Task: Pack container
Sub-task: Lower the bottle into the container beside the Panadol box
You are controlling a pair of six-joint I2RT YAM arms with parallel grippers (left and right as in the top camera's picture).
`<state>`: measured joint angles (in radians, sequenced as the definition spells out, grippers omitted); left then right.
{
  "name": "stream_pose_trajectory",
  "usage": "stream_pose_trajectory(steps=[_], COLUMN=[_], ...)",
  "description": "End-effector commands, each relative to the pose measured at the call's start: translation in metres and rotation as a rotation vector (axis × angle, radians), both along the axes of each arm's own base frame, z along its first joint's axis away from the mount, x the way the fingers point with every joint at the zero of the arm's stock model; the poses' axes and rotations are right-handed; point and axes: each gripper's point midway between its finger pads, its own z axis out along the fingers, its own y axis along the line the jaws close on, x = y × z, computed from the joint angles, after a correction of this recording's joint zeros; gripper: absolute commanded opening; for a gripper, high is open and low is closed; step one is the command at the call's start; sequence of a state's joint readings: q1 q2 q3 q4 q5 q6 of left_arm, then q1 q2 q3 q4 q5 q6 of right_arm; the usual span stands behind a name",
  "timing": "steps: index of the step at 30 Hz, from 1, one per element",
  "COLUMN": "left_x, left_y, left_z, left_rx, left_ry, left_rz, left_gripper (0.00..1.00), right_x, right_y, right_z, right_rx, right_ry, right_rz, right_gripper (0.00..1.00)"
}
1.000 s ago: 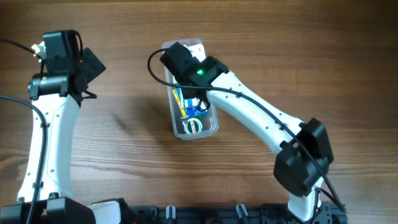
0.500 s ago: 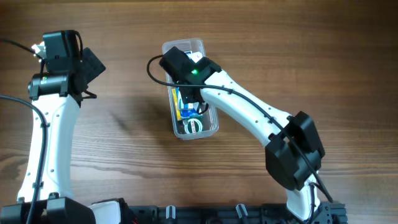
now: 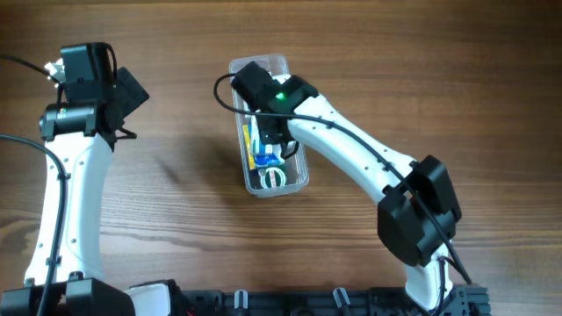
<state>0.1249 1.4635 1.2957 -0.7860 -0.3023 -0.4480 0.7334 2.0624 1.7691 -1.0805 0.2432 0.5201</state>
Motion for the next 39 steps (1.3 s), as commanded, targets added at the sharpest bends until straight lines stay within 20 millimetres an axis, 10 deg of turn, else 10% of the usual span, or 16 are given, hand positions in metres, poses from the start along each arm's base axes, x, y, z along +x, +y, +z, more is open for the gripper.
stream_pose_trajectory(steps=[1, 21, 39], left_x=[0.001, 0.001, 0.001], left_y=[0.003, 0.003, 0.003], left_z=[0.009, 0.009, 0.009], left_rx=[0.009, 0.009, 0.009], left_ry=[-0.022, -0.022, -0.022], left_rz=[0.011, 0.011, 0.011], left_gripper=[1.00, 1.00, 1.00], right_x=[-0.001, 0.026, 0.056], right_y=[-0.001, 0.001, -0.019], right_z=[-0.016, -0.008, 0.072], right_rx=[0.034, 0.035, 0.088], right_ry=[0.062, -0.044, -0.217], right_rz=[-0.033, 0.010, -0.012], right_gripper=[0.19, 0.52, 0.82])
